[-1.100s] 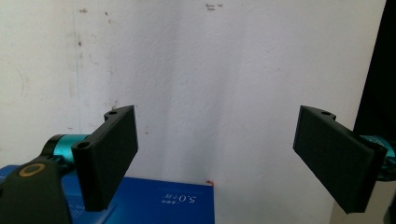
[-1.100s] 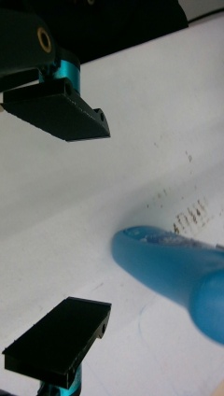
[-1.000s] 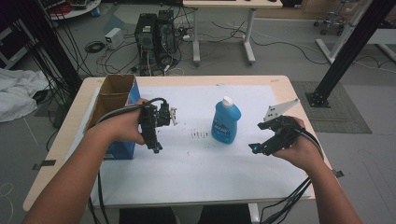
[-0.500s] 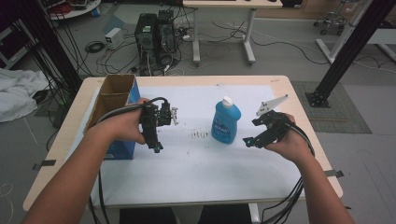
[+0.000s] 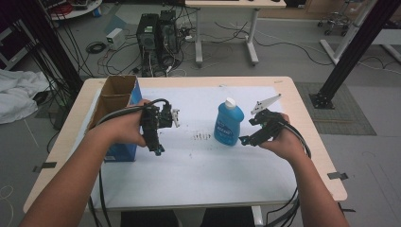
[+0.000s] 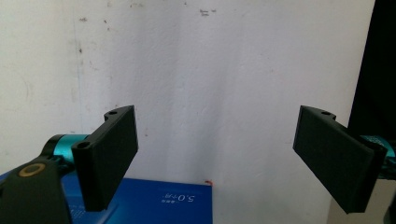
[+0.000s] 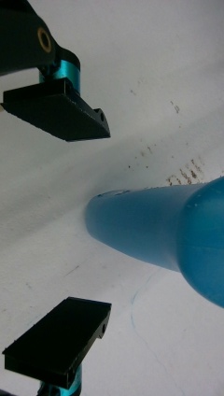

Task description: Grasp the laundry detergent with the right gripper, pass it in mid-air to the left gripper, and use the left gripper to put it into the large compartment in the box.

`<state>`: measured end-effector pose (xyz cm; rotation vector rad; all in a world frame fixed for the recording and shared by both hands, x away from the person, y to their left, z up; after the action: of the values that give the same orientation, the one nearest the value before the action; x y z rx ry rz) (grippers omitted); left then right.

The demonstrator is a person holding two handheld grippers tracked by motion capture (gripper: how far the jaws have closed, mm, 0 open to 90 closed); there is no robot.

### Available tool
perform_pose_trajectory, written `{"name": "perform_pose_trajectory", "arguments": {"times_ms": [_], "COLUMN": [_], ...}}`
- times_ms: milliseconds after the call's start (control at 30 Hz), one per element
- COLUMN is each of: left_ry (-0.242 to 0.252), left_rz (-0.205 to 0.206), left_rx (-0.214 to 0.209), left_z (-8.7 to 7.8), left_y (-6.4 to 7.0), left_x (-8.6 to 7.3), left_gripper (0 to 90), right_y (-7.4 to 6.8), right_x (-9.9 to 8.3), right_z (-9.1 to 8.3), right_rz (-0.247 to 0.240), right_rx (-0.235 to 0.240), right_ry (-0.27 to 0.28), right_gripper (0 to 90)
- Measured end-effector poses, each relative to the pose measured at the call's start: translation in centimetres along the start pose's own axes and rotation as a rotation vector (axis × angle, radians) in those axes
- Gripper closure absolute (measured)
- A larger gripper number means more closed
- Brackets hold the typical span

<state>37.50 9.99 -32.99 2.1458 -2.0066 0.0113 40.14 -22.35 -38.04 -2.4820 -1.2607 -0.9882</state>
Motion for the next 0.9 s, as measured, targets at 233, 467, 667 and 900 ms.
{"name": "perform_pose_trajectory", "arguments": {"times_ms": [233,467,667,900], "left_ry": [0.006,-0.006,-0.011,-0.013], "left_rz": [0.009,0.02,0.029,0.029], "left_rx": [0.003,-0.002,-0.001,0.0], "left_z": [0.0,0.2,0.2,0.2], "left_y": [-0.2,-0.3,-0.1,0.1], "left_x": [0.2,0.3,0.2,0.1], "left_gripper": [13.9,13.9,13.9,13.9], "right_y": [-0.1,-0.1,-0.4,-0.6], "right_x": [0.4,0.8,0.9,0.9], "right_z": [1.2,2.3,3.1,3.5], "right_rz": [0.01,0.03,0.047,0.056], "right_rx": [-0.016,-0.045,-0.053,-0.061], "right_ry": [-0.004,0.009,0.029,0.056], "right_gripper": [12.9,12.9,12.9,12.9]}}
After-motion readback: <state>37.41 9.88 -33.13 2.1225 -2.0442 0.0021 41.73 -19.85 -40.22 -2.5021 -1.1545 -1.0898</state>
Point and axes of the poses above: each handheld gripper's, and its own axes: z roughly forward along the jaws, x roughly out of its top, y roughly to its right, the point moved 3 cm from there along z, roughly forward along the jaws, and after that the axes turned 11 degrees about -x, right-handed, at the moved point
